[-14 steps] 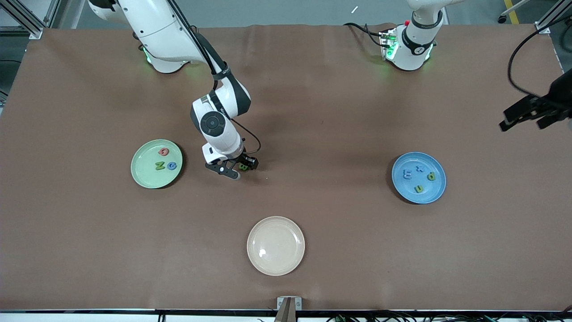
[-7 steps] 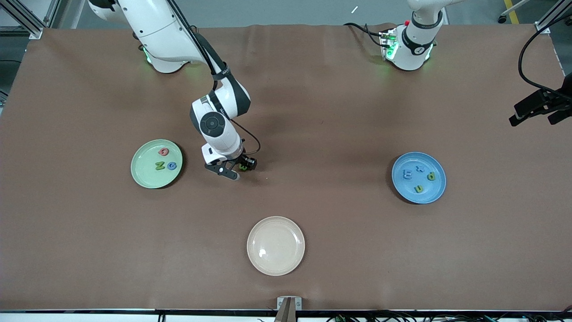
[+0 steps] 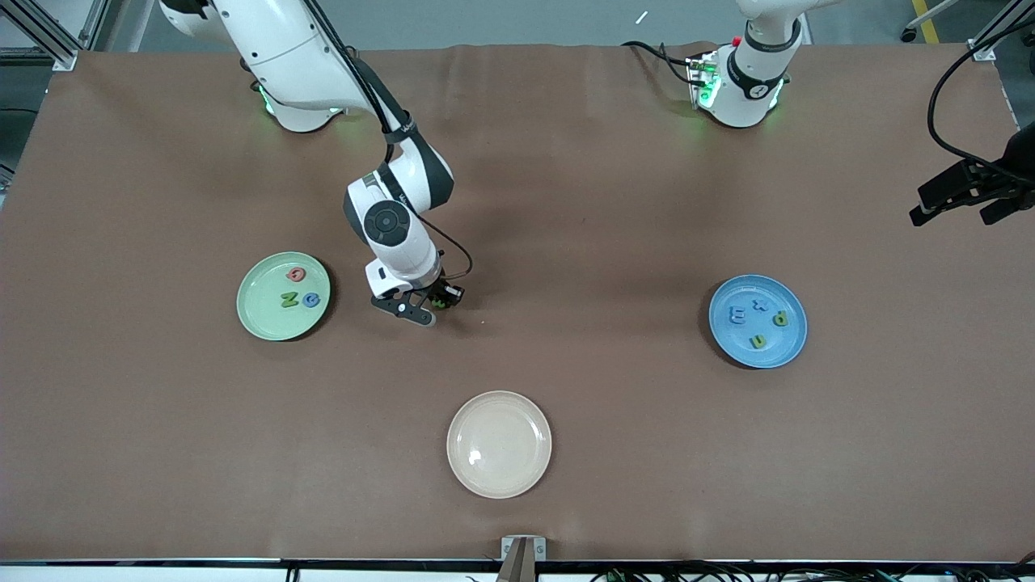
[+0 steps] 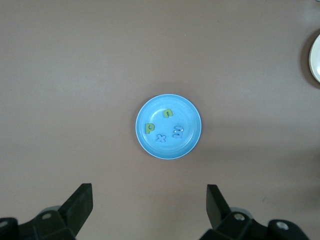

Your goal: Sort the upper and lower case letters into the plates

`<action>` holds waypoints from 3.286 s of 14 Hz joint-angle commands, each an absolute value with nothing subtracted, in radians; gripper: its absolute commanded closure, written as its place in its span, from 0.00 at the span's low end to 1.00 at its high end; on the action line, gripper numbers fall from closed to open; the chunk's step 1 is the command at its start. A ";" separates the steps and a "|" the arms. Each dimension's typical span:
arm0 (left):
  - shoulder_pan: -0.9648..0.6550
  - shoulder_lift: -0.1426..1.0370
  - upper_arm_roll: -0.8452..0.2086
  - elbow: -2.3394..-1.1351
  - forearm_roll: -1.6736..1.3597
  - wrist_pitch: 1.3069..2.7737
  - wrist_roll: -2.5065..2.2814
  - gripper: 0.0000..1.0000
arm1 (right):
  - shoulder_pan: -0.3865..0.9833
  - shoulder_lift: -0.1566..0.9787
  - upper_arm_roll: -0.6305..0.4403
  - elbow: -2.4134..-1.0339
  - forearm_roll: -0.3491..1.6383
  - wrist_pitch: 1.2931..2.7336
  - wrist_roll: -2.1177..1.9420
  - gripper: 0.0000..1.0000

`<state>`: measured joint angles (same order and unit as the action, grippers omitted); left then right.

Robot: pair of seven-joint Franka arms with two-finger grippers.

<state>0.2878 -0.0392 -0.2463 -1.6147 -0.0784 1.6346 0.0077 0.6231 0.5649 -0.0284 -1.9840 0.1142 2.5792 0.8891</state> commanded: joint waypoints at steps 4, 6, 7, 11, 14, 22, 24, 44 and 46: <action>0.302 -0.032 -0.247 -1.598 -0.066 1.614 0.025 0.00 | 0.546 0.462 -0.072 -1.985 0.087 2.365 0.742 1.00; 0.302 -0.028 -0.242 -1.598 -0.069 1.614 0.026 0.00 | 0.458 0.378 -0.078 -2.011 0.087 2.280 0.575 1.00; 0.304 -0.028 -0.242 -1.597 -0.071 1.614 0.026 0.00 | 0.415 0.335 -0.078 -2.052 0.087 2.281 0.481 1.00; 0.295 -0.028 -0.242 -1.598 -0.071 1.614 0.025 0.00 | 0.174 0.268 -0.078 -2.141 0.087 2.283 0.049 1.00; 0.290 -0.005 -0.241 -1.594 -0.074 1.629 0.021 0.00 | 0.092 0.265 -0.078 -2.207 0.087 2.336 -0.086 1.00; 0.083 -0.017 -0.037 -1.597 -0.069 1.620 0.026 0.00 | 0.046 0.281 -0.074 -2.296 0.098 2.430 -0.176 0.97; 0.055 -0.017 -0.008 -1.598 -0.069 1.620 0.026 0.00 | 0.052 0.288 -0.074 -2.295 0.098 2.428 -0.176 0.64; -0.023 -0.046 0.018 -1.591 -0.035 1.626 0.023 0.00 | 0.020 0.137 -0.078 -1.751 -0.008 1.666 -0.103 0.00; -0.023 -0.045 0.018 -1.589 -0.035 1.626 0.023 0.00 | 0.014 0.141 -0.080 -1.682 -0.011 1.616 -0.104 0.00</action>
